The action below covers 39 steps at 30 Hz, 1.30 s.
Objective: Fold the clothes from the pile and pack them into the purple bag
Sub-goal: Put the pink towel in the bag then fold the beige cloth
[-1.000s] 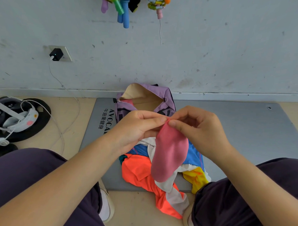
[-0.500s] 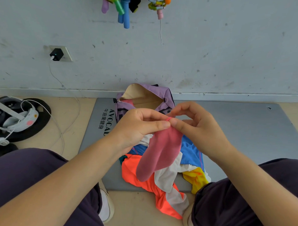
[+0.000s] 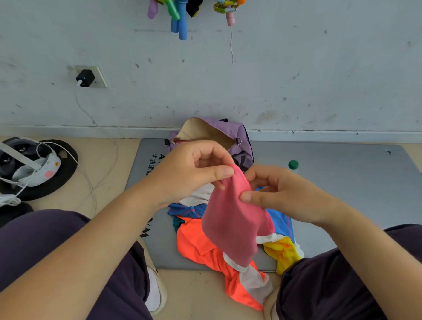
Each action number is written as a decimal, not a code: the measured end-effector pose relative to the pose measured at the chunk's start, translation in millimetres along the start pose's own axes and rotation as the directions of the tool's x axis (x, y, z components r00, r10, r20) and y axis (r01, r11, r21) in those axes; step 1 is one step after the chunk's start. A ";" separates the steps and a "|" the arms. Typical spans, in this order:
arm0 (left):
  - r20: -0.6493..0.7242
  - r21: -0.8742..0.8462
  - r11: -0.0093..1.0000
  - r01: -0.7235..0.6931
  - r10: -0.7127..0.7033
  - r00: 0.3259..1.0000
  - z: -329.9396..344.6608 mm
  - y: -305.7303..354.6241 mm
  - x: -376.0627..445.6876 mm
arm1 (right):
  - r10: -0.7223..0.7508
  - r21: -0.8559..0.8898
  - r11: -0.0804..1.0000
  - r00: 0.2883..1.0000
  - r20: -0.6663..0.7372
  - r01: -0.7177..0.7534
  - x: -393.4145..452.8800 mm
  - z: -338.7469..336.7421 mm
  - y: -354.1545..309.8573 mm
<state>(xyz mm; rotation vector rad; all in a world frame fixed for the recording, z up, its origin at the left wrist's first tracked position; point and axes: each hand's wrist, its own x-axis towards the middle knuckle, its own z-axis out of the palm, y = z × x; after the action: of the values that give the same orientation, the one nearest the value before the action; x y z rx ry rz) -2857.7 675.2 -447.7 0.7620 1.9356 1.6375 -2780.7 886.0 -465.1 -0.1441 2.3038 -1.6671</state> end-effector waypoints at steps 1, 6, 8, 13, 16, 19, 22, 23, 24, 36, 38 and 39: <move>-0.013 -0.009 1.000 0.004 -0.005 1.000 -1.0 -0.5 0.6 | 0.007 -0.050 0.999 1.000 0.022 -0.006 -0.3 -0.7 0.5; -0.059 0.382 0.923 0.048 -0.028 0.998 -5.8 -10.4 3.4 | -0.004 -0.183 0.983 0.999 -0.038 -0.003 -0.5 -4.1 5.6; -0.022 0.500 0.866 0.029 -0.021 1.000 -3.2 -14.1 3.4 | -0.027 -0.199 0.980 0.999 -0.037 0.019 0.3 -1.4 5.2; -0.088 0.539 0.841 -0.049 0.114 0.990 -2.9 -16.7 5.8 | -0.051 -0.233 0.972 0.992 -0.115 0.023 4.5 -2.5 11.7; -0.277 0.464 0.883 -0.070 0.219 0.936 -11.5 -16.4 8.5 | -0.018 -0.334 0.942 0.984 -0.176 -0.043 9.4 -12.3 23.6; -0.423 0.394 0.916 -0.080 0.258 0.869 -30.5 -18.6 12.5 | 0.038 -0.450 0.883 0.976 -0.217 -0.134 13.4 -24.3 35.9; -0.482 0.393 0.919 -0.035 0.238 0.843 -48.5 -27.4 16.6 | 0.025 -0.516 0.834 0.948 -0.318 -0.195 13.9 -39.2 41.6; -0.484 0.425 0.905 -0.006 0.233 0.844 -51.2 -31.7 18.0 | 0.005 -0.535 0.820 0.936 -0.353 -0.206 13.5 -43.8 41.8; -0.478 0.479 0.878 0.022 0.240 0.845 -52.6 -36.0 19.1 | -0.019 -0.556 0.804 0.924 -0.381 -0.213 12.7 -48.0 41.6; -0.428 0.613 0.783 0.105 0.218 0.877 -46.2 -53.1 26.0 | -0.207 -0.642 0.740 0.840 -0.502 -0.201 6.2 -64.9 34.8; -0.412 0.585 0.803 0.113 0.174 0.894 -46.1 -54.5 27.4 | -0.250 -0.626 0.756 0.801 -0.545 -0.190 6.4 -66.2 34.1; -0.403 0.573 0.811 0.121 0.150 0.903 -46.9 -55.1 28.1 | -0.252 -0.619 0.760 0.787 -0.563 -0.200 6.4 -66.9 34.3</move>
<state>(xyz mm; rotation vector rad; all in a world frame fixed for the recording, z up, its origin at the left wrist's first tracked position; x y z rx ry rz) -2915.7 654.1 -494.8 0.6584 2.8406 1.2751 -2803.2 956.5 -479.4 0.2872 3.3325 -0.8778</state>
